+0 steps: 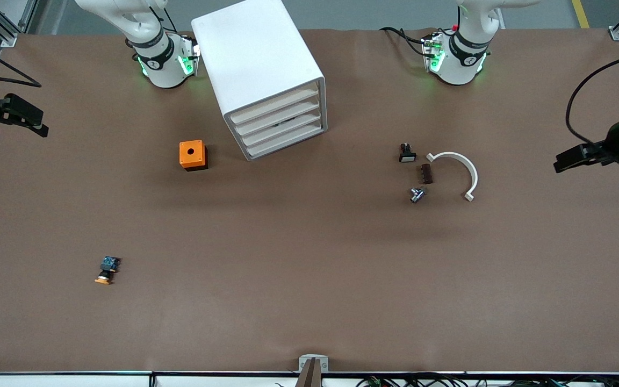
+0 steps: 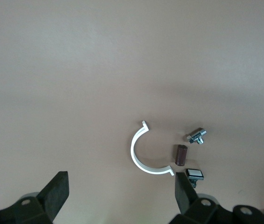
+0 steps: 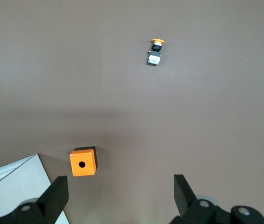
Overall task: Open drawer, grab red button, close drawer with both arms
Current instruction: 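Reach the left gripper toward the white cabinet's drawer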
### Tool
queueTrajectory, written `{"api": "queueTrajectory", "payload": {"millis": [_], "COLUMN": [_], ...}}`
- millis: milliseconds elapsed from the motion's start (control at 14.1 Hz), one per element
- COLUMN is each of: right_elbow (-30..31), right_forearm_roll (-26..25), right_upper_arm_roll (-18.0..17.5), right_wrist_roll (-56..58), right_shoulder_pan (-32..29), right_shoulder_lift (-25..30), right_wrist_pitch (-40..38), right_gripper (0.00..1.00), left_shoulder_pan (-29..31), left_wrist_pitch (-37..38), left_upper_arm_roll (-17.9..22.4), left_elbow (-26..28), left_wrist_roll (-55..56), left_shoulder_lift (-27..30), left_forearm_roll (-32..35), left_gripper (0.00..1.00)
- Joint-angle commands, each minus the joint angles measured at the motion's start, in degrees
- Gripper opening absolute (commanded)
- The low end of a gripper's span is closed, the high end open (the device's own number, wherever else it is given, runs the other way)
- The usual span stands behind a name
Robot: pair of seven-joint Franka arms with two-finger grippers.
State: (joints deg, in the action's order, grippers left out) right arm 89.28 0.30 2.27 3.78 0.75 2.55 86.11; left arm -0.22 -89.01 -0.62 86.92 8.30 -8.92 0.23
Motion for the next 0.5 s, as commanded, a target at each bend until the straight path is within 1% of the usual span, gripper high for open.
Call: {"api": "queueTrajectory", "payload": {"millis": [0,142,354,425], "right_elbow": [-0.60,-0.43,-0.77,-0.69], "right_forearm_roll": [-0.65,-0.47,-0.65,0.05], "right_upper_arm_roll": [0.01,0.01,0.01,0.01], "right_wrist_roll": [-0.79,-0.70,-0.01,-0.09], "right_shoulder_pan": [-0.04,-0.04,0.31,-0.30], "right_shoulder_lift": [0.53,-0.17,-4.56,-5.79], "right_wrist_pitch": [-0.59,-0.68,-0.15,0.28], "right_gripper": [1.00,1.00,1.00,1.00], "left_shoulder_pan": [-1.00,-3.11,-8.63,-10.57], "left_wrist_pitch": [0.77,0.86,1.03,1.03], "left_upper_arm_roll": [-0.61,-2.10,-3.24,-3.42], "left_elbow": [-0.97,-0.88,-1.23,-1.32], "left_wrist_roll": [1.10,6.17,16.36,20.49], "left_shoulder_lift": [-4.60,-7.16,-10.06,-10.68], "left_forearm_roll": [-1.80,-1.98,-2.68,-4.60], "left_gripper": [1.00,1.00,1.00,1.00]}}
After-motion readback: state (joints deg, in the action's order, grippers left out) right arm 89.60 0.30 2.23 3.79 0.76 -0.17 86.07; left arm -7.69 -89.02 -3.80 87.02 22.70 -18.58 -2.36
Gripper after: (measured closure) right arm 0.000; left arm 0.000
